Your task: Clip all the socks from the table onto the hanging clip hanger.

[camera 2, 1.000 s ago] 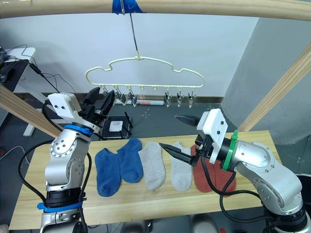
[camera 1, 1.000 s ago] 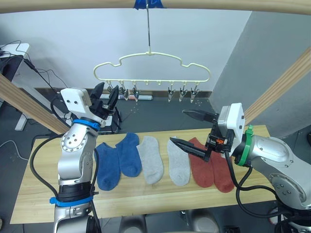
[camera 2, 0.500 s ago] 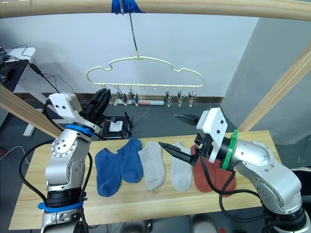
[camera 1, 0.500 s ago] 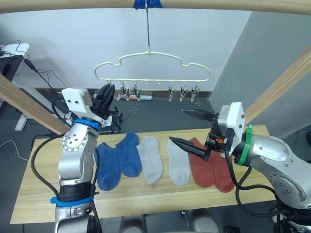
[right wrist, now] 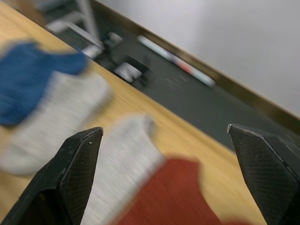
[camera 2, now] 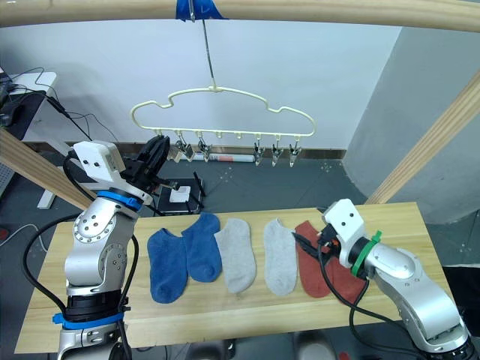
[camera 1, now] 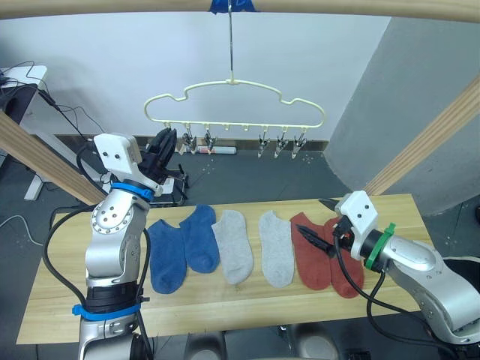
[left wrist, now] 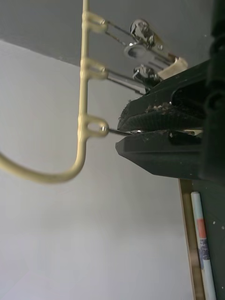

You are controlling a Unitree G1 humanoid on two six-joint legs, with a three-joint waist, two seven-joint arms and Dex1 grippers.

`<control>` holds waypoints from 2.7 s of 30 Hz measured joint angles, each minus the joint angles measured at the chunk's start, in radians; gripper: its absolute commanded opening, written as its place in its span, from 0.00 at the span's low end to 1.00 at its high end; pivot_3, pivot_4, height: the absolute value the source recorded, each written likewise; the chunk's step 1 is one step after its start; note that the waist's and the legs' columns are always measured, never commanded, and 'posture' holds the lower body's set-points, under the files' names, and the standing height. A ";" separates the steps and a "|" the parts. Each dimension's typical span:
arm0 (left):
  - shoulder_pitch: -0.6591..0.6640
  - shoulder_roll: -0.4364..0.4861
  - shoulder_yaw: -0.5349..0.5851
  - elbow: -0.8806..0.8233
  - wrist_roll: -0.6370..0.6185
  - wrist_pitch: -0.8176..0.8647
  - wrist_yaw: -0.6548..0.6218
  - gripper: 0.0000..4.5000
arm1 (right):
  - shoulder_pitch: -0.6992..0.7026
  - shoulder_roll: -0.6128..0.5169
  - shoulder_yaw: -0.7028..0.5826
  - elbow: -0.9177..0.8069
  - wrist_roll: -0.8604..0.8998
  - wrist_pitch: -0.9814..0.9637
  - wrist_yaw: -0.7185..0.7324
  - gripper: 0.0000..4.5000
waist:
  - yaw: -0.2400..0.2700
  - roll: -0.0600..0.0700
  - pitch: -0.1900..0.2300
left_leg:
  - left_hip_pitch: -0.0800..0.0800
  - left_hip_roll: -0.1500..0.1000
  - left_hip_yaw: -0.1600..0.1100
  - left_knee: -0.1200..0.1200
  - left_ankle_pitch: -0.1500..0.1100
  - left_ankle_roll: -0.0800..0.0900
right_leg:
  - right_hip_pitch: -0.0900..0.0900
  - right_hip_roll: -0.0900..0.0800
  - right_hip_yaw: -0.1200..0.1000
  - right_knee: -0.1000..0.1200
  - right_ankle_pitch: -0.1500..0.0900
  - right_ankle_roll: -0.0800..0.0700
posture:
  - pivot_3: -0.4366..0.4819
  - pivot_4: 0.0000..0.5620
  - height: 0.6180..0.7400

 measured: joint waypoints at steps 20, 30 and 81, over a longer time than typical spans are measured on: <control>0.016 0.029 0.001 -0.059 -0.004 0.057 -0.004 0.00 | 0.031 0.271 -0.114 0.339 -0.154 0.035 -0.233 1.00 | 0.004 0.005 0.023 | 0.000 0.000 0.001 -0.001 0.001 -0.001 | -0.001 0.000 0.001 0.000 -0.002 0.004 | 0.33 0.64 1.00; 0.017 0.028 0.001 -0.059 -0.004 0.057 -0.006 0.00 | -0.005 0.357 -0.200 0.309 -0.114 0.209 -0.251 0.81 | 0.003 0.005 0.024 | 0.000 0.000 0.000 -0.001 0.001 -0.001 | -0.001 0.000 0.001 0.000 -0.002 0.005 | 0.33 0.64 1.00; 0.008 0.141 0.138 -0.170 -0.543 0.523 0.006 0.00 | -0.511 0.690 0.328 0.520 -0.199 -0.074 -0.047 0.00 | 0.003 0.002 0.029 | -0.003 -0.001 -0.001 -0.001 0.001 -0.004 | -0.004 -0.004 -0.002 0.001 0.002 0.001 | 0.37 0.60 1.00</control>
